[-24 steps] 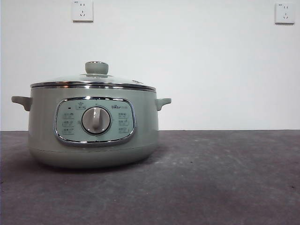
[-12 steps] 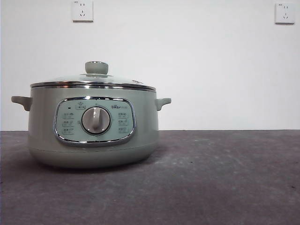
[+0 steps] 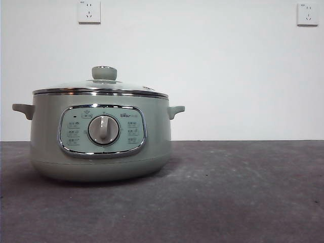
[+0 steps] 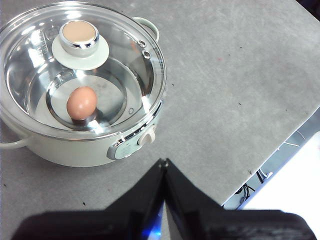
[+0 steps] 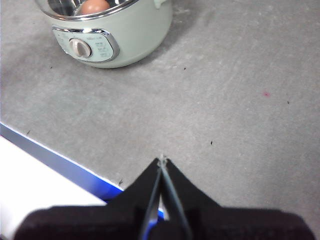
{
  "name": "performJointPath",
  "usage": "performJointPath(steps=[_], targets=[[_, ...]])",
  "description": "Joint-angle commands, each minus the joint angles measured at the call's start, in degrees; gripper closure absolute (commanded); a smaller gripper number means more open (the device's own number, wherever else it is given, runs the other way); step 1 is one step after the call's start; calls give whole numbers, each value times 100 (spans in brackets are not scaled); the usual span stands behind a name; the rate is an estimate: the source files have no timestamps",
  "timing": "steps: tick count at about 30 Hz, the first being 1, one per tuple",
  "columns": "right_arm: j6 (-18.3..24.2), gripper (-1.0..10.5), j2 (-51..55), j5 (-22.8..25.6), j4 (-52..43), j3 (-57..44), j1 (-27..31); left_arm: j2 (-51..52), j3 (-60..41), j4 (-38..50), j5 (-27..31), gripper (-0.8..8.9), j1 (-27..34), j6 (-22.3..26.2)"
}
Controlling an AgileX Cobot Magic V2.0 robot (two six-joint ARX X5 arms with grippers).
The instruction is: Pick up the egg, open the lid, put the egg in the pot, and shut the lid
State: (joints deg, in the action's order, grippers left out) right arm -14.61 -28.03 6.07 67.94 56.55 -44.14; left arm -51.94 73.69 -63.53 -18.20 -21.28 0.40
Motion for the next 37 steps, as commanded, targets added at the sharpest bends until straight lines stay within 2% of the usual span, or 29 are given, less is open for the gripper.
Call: performJointPath(steps=[1, 7, 9, 12, 16, 18, 21, 24, 29, 33, 37], targets=[[-61, 946, 15, 28, -22, -59, -9, -20, -37, -13, 37, 817, -4, 24], [-61, 946, 15, 39, -22, -59, -9, -146, -37, 284, 22, 817, -2, 44], [-61, 946, 15, 39, -22, -59, -9, -203, -37, 393, 22, 817, -2, 339], [-61, 946, 15, 39, -22, -59, -9, -262, -37, 551, 37, 817, 2, 466], [-61, 946, 15, 39, -22, -59, -9, -247, -55, 1228, 28, 817, 50, 933], [-61, 946, 15, 37, -22, -59, -9, -155, -68, 1681, 39, 817, 240, 1266], [-61, 946, 15, 39, -22, -59, -9, 118, -238, 2334, 9, 817, 647, 1482], [-61, 946, 15, 39, -22, -59, -9, 619, -807, 3123, -24, 817, 1123, 1484], [-61, 946, 15, 39, -22, -59, -9, 1759, -2393, 4170, 129, 817, 1829, 1480], [-61, 946, 15, 39, -22, -59, -9, 2559, -3652, 4693, 457, 817, 2138, 1456], [-61, 946, 15, 39, -22, -59, -9, 3383, -4931, 5211, 485, 817, 2302, 1143]])
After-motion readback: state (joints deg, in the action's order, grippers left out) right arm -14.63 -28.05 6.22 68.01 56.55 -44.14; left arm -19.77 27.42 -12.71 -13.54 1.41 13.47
